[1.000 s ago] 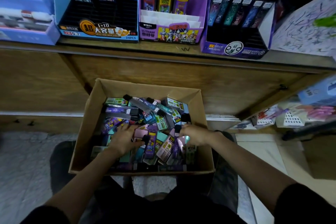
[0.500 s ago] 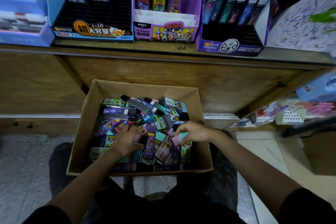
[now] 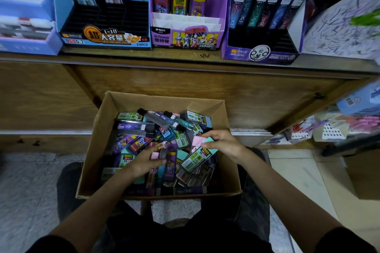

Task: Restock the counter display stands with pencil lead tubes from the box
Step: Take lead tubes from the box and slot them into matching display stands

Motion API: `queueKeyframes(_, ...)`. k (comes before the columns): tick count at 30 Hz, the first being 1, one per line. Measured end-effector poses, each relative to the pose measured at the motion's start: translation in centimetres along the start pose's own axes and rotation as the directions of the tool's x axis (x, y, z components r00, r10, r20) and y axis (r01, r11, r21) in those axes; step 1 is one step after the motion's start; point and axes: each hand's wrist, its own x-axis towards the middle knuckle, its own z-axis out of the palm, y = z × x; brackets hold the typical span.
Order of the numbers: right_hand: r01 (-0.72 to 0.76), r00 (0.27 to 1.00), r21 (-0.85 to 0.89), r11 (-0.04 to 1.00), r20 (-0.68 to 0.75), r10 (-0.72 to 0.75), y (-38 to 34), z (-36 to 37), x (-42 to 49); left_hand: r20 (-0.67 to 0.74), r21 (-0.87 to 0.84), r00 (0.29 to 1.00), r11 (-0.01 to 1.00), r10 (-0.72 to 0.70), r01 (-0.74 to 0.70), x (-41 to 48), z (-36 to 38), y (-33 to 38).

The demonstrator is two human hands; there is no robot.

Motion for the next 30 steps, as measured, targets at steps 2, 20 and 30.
queueKeyframes(2, 0.009, 1.0, 0.057, 0.998, -0.022, -0.008, -0.2, 0.1, -0.2, -0.103, -0.016, 0.994, 0.999, 0.042, -0.044, 0.1, 0.1, 0.5)
queueKeyframes(20, 0.161, 0.986, 0.249, 0.955, -0.008, -0.164, -6.5, 1.4, -1.6, 0.118, -0.699, 0.99, 0.714, 0.075, 0.03, -1.5, 0.0, 9.9)
queueKeyframes(30, 0.126, 0.981, 0.165, 0.978, -0.167, -0.098, -8.5, 2.6, -2.3, -0.032, -0.658, 0.997, 0.749, 0.075, -0.077, -2.0, 0.3, 11.9)
